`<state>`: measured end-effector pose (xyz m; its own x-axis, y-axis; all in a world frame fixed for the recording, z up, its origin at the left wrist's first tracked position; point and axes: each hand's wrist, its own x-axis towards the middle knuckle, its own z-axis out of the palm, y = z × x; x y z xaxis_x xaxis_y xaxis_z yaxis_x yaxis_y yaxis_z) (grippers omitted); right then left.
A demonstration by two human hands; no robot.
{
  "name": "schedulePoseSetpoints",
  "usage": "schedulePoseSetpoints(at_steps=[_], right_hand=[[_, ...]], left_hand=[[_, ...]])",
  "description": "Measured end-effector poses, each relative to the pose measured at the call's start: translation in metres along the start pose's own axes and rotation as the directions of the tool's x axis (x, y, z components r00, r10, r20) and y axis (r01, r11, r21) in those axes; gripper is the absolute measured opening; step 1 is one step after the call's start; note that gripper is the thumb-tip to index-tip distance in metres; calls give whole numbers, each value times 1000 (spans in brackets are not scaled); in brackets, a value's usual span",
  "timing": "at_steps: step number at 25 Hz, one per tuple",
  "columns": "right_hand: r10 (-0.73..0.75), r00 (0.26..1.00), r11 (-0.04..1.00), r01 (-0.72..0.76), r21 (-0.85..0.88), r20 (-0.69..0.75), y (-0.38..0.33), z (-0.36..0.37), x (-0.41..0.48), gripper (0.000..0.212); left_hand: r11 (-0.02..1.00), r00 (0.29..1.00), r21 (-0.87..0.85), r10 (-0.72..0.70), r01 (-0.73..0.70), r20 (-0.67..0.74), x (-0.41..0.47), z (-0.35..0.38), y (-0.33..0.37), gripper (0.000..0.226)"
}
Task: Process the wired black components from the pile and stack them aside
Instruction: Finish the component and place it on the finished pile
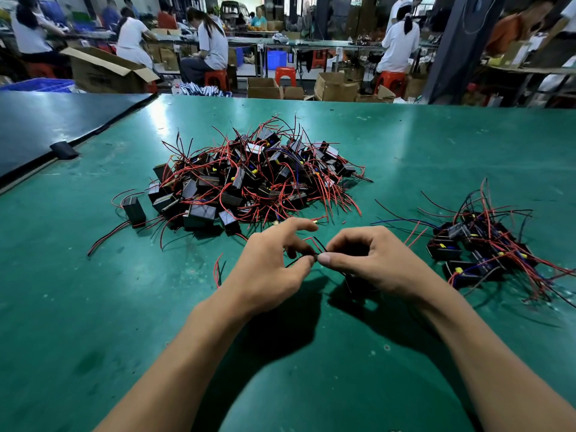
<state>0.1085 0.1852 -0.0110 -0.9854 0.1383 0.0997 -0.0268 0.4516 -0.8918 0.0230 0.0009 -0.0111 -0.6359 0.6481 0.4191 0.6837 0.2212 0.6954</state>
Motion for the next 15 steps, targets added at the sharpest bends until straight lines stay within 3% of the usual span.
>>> schedulePoseSetpoints(at_steps=[7,11,15], right_hand=[[-17,990,999,21,30,-137,-4,0,1,32],[-9,977,998,20,52,-213,-5,1,1,20],[14,988,979,19,205,-157,-8,9,0,6]], left_hand=[[989,966,51,149,-141,-213,1,9,-1,15],[985,940,85,169,-150,-295,4,10,-2,6],[981,926,73,192,-177,-326,4,15,-1,9]])
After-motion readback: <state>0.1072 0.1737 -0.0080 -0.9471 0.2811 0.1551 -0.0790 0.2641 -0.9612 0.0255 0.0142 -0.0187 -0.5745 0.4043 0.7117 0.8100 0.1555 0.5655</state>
